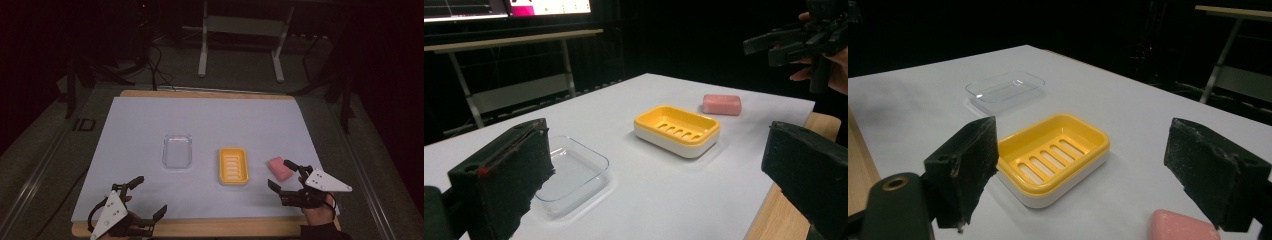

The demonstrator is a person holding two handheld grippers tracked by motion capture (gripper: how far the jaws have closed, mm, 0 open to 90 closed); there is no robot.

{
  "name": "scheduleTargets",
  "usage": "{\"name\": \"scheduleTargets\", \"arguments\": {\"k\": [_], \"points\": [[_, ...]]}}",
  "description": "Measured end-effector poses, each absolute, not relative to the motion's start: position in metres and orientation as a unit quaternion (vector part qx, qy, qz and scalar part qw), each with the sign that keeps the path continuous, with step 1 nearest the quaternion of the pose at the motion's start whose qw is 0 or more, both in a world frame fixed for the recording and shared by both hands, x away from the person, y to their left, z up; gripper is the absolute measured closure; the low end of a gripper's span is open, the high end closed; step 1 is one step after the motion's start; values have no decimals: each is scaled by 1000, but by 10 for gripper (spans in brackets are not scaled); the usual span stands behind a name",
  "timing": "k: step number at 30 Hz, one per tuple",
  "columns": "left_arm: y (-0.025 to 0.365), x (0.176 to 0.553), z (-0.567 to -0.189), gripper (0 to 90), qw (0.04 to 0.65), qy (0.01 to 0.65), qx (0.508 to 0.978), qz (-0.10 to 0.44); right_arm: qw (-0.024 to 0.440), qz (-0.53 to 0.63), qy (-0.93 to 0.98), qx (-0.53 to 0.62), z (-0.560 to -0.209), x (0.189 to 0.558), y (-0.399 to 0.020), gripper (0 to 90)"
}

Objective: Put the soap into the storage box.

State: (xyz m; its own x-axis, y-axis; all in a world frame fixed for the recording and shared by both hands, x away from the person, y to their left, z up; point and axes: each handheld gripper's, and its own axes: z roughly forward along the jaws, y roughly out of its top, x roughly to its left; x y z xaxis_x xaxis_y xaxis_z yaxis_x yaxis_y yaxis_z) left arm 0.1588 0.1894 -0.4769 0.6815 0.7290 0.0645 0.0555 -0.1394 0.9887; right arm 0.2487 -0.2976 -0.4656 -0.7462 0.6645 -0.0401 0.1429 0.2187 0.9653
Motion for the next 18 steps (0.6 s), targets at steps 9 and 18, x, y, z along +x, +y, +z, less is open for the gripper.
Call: {"name": "scheduleTargets", "arguments": {"k": [9,18], "points": [[190,159,-477,3,589,278,705,281,235,550,763,244,-464,249,-295,131],[187,158,-477,3,580,273,713,284,247,503,786,261,-464,254,-293,132]]}}
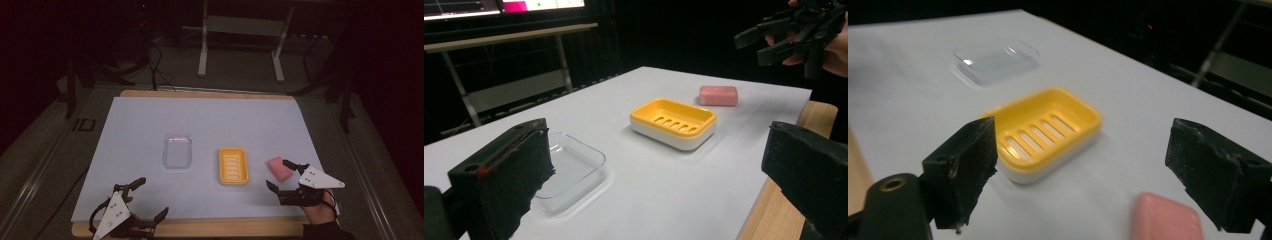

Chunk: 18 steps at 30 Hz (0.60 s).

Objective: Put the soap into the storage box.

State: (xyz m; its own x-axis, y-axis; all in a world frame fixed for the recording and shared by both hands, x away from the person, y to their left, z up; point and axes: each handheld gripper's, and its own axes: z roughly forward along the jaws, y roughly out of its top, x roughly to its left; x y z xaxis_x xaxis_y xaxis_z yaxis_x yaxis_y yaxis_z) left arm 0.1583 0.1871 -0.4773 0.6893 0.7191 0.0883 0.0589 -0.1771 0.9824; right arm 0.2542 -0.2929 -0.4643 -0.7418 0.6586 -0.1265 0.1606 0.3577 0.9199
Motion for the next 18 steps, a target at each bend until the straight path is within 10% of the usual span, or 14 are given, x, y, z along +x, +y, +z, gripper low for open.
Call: {"name": "scheduleTargets", "arguments": {"k": [18], "points": [[185,159,-479,3,566,278,720,289,216,390,799,404,-463,278,-309,135]]}}
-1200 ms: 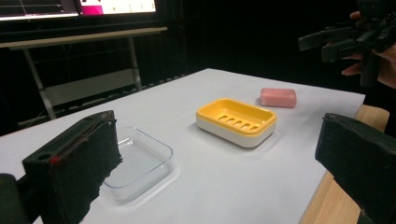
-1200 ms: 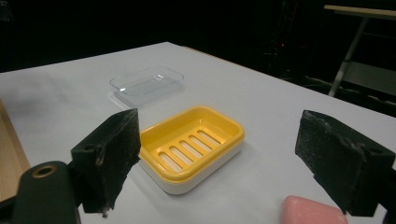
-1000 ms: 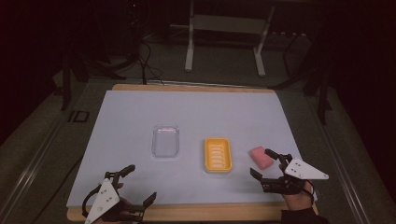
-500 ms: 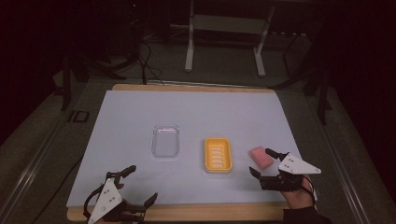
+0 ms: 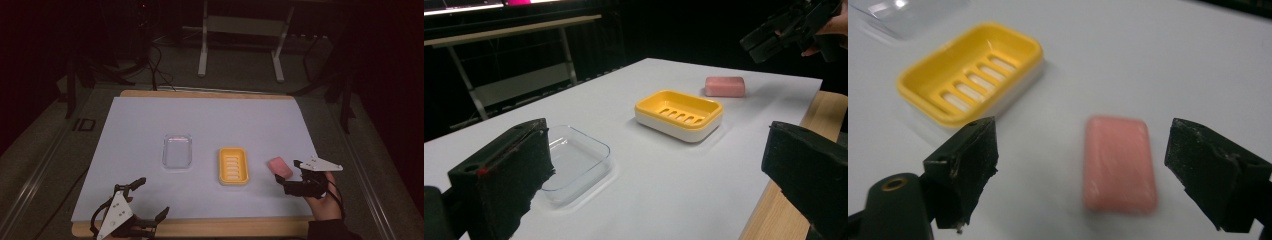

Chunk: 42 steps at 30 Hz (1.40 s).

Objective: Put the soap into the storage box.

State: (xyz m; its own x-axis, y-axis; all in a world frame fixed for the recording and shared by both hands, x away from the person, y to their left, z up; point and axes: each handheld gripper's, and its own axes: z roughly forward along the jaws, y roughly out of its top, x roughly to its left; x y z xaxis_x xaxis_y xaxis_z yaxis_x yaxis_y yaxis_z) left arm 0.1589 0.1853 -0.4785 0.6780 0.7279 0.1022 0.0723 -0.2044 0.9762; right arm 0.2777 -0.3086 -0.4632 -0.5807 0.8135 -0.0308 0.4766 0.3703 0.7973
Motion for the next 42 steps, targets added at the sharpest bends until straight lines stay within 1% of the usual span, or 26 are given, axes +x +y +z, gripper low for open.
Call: {"name": "scheduleTargets", "arguments": {"k": [4,6,13,14,15,16,17,24,29,33,42], "points": [[185,159,-479,3,566,278,720,289,201,359,808,423,-464,282,-314,135],[186,159,-479,4,563,278,723,290,181,328,815,442,-465,285,-320,135],[185,160,-479,4,559,278,725,290,137,275,827,470,-470,288,-325,141],[185,160,-479,3,559,278,725,290,137,275,827,470,-470,288,-325,141],[185,160,-479,3,559,278,726,290,114,266,825,485,-472,288,-326,146],[184,160,-479,3,558,278,726,290,114,266,825,485,-472,288,-326,146],[184,160,-479,3,558,278,726,290,86,251,827,496,-474,288,-325,148],[184,160,-479,3,557,278,727,290,64,222,838,495,-477,289,-321,144],[184,160,-479,3,558,277,727,289,34,185,843,503,-475,292,-317,147],[184,160,-479,3,558,277,727,289,11,149,851,503,-472,296,-315,168],[184,160,-480,4,557,277,728,289,-14,92,867,490,-473,303,-312,172]]}}
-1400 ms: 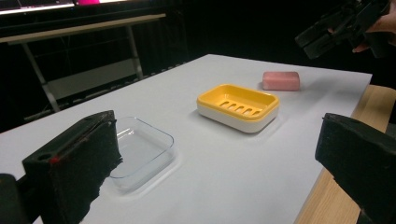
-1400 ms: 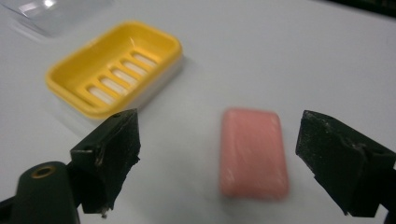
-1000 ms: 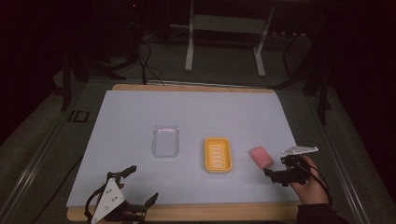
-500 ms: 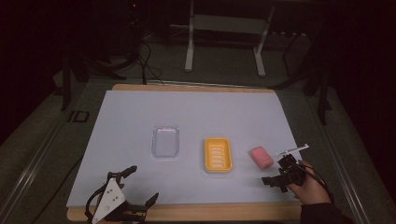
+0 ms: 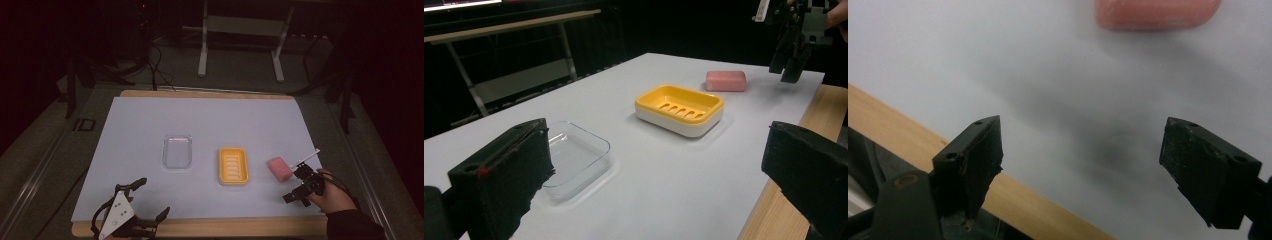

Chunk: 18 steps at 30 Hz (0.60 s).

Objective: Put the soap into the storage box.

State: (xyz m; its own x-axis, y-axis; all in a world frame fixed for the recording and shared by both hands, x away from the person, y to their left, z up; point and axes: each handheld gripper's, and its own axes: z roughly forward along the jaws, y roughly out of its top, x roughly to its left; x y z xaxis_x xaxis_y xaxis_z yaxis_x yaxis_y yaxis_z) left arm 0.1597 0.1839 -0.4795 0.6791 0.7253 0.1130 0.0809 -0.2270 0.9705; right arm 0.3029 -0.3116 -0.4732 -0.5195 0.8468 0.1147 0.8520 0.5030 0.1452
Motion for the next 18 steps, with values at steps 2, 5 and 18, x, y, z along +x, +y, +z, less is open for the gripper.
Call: {"name": "scheduleTargets", "arguments": {"k": [2,5,18], "points": [[184,160,-480,3,555,277,729,289,20,-66,-872,-484,-474,305,-310,191],[184,160,-480,3,555,278,729,289,30,-28,-880,-472,-476,307,-308,194],[184,160,-480,3,555,277,729,289,74,28,-882,-464,-480,318,-312,165]]}}
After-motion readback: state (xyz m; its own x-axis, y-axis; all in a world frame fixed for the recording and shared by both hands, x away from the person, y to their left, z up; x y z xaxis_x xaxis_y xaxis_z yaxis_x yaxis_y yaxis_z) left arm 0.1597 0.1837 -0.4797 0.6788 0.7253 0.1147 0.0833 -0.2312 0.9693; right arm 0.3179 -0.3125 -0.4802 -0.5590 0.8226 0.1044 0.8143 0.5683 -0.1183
